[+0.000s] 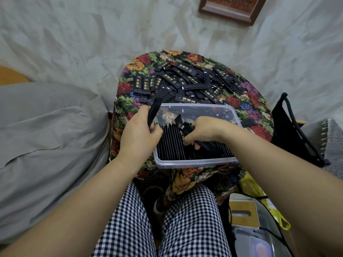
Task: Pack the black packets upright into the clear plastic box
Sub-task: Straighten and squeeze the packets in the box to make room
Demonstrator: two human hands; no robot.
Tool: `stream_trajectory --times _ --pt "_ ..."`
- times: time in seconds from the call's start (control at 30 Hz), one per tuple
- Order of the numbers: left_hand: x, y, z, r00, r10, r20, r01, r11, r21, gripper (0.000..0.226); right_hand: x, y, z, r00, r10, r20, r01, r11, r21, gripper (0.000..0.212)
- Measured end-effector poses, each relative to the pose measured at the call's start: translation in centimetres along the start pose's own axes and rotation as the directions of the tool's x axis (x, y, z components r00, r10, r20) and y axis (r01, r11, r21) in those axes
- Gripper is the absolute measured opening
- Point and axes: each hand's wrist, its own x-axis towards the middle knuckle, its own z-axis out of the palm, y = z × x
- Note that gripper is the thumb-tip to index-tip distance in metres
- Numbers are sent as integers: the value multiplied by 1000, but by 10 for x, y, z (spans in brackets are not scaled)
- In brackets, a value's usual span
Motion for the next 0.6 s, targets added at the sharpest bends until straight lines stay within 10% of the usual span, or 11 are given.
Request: stream_trajectory --times 0.6 --pt "2 -3 2 1000 -2 -18 2 1000 3 19 3 4 6 1000 27 -1 -26 998 63 28"
